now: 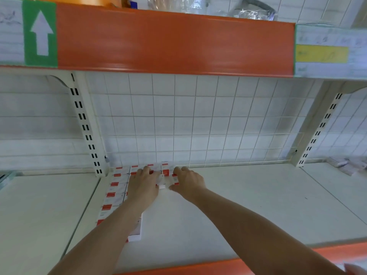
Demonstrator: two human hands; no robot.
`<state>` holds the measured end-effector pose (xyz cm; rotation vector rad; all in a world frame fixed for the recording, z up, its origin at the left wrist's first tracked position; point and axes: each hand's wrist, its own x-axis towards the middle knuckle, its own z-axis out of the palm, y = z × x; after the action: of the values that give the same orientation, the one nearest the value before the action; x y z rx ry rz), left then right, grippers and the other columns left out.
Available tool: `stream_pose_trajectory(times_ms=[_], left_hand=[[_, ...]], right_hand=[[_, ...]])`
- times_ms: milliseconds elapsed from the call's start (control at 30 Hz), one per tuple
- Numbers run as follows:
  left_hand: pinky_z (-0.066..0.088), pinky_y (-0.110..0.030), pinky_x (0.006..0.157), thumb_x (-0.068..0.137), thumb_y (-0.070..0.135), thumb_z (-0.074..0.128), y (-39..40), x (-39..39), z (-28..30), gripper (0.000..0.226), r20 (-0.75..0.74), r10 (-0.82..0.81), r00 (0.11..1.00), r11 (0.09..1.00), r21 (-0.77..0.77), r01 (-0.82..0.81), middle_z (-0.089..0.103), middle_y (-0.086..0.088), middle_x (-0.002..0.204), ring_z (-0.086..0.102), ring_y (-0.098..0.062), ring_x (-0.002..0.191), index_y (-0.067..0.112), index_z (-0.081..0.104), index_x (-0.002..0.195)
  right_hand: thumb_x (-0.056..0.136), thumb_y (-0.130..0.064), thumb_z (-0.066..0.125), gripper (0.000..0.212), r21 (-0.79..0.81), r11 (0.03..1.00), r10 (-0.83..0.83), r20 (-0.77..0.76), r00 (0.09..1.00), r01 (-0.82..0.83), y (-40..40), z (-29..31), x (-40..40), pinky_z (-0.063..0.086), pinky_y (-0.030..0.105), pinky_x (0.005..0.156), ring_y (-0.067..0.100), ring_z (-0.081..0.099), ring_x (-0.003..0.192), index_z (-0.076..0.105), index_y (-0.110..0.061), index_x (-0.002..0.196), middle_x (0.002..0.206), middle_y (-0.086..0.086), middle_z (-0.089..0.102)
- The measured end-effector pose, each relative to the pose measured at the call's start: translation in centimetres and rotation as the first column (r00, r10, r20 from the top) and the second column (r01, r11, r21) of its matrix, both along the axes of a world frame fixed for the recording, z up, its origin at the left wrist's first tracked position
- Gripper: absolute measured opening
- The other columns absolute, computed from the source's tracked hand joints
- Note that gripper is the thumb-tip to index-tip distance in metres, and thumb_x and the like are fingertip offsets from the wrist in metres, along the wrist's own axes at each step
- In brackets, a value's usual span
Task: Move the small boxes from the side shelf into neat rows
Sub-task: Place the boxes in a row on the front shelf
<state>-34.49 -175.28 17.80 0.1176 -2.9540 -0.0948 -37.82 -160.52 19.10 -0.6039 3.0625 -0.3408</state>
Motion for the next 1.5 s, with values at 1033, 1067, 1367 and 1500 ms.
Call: stream_pose_trajectory(times_ms=[1033,1067,1367,1500], left_hand=[[0.035,-0.035,0.109,0.098,0.020,0.046,-1.4,-0.9,-0.1,0.042,0.027,0.002,1.000,0.997,0.074,-0.004,0.047,0.005,0.143,0.041,-0.018,0.132,0.026,0.044,0.139],[0.035,-0.035,0.109,0.098,0.021,0.046,-1.4,-0.8,-0.1,0.041,0.023,0.004,1.000,0.997,0.074,-0.005,0.047,0.005,0.143,0.041,-0.018,0.132,0.025,0.044,0.139],[0.039,-0.031,0.104,0.097,0.026,0.047,-0.3,0.1,0.7,0.038,0.020,-0.035,0.999,0.996,0.087,0.034,0.048,0.005,0.137,0.044,-0.016,0.126,0.021,0.046,0.134],[0.042,-0.033,0.099,0.097,0.028,0.045,1.5,0.5,1.8,0.040,0.050,-0.083,0.995,0.995,0.051,0.081,0.050,0.003,0.136,0.045,-0.018,0.124,0.019,0.045,0.135]], right_hand=[[0.095,-0.006,0.049,0.034,-0.037,0.999,-0.028,0.012,1.000,0.029,-2.1,-1.3,-1.1,0.050,0.035,0.076,0.031,0.059,0.098,0.045,-0.013,0.128,0.121,0.008,0.048],[0.095,-0.006,0.050,0.036,-0.035,0.999,-0.020,0.016,1.000,0.020,-2.0,-1.3,-1.0,0.051,0.036,0.078,0.031,0.059,0.099,0.044,-0.014,0.129,0.123,0.008,0.048],[0.093,0.000,0.047,0.041,-0.031,0.997,-0.065,0.038,0.997,0.066,1.8,0.1,0.8,0.047,0.031,0.074,0.028,0.058,0.101,0.045,-0.012,0.131,0.130,0.006,0.046],[0.092,0.000,0.044,0.038,-0.008,0.996,-0.093,0.024,0.995,0.094,4.0,1.1,2.1,0.043,0.031,0.073,0.031,0.057,0.101,0.046,-0.011,0.128,0.127,0.008,0.048]])
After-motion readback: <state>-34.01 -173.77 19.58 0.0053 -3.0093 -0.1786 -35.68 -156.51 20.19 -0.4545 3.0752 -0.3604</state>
